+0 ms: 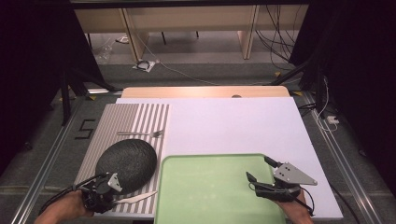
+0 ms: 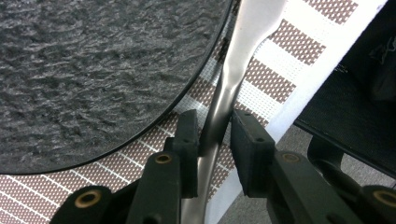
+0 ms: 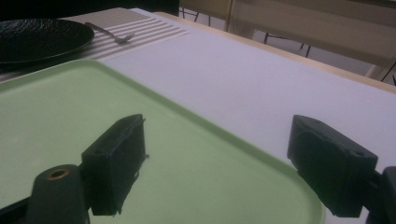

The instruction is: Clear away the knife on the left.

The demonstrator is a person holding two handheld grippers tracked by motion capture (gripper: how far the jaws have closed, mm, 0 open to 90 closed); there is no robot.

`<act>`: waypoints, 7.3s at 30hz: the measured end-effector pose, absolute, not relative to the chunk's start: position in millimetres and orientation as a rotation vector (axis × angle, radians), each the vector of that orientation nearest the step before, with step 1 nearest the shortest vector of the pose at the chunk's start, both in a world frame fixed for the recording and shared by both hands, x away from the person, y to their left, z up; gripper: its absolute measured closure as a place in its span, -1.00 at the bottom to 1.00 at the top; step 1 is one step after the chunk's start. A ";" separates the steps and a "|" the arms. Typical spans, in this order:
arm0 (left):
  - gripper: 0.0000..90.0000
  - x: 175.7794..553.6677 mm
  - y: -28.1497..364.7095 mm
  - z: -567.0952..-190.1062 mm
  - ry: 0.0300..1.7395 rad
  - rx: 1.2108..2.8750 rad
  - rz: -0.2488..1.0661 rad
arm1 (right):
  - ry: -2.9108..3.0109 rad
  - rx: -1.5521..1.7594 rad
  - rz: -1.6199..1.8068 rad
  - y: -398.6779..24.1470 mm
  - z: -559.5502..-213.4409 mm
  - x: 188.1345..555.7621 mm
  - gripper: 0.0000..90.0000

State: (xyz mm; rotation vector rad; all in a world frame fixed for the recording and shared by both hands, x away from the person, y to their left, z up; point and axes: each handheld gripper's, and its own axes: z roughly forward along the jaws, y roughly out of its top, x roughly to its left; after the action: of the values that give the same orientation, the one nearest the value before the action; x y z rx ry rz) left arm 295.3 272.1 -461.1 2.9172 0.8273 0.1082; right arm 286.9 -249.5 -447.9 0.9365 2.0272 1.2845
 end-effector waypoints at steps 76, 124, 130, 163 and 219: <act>0.76 306.9 191.9 -423.9 0.833 2.637 0.123 | 2.048 0.906 1.268 -246.6 -449.0 286.9 -0.53; 0.76 295.6 85.4 -440.7 0.608 2.702 -0.079 | 2.031 0.917 1.270 -249.4 -447.3 285.6 -0.53; 0.76 293.1 79.5 -449.4 0.615 2.742 -0.100 | 2.030 0.913 1.271 -249.8 -447.4 285.7 -0.53; 0.18 293.0 83.6 -440.7 0.690 2.676 -0.058 | 2.034 0.912 1.269 -249.7 -446.9 284.4 -0.52; 0.98 294.1 76.4 -465.5 0.548 2.615 0.101 | 2.037 0.901 1.258 -249.2 -447.1 283.8 -0.51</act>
State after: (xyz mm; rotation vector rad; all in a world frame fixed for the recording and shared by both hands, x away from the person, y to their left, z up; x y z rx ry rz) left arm 294.1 76.4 -465.5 2.6148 0.5481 0.1011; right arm 283.8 -249.2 -447.1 0.9013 2.0366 1.2583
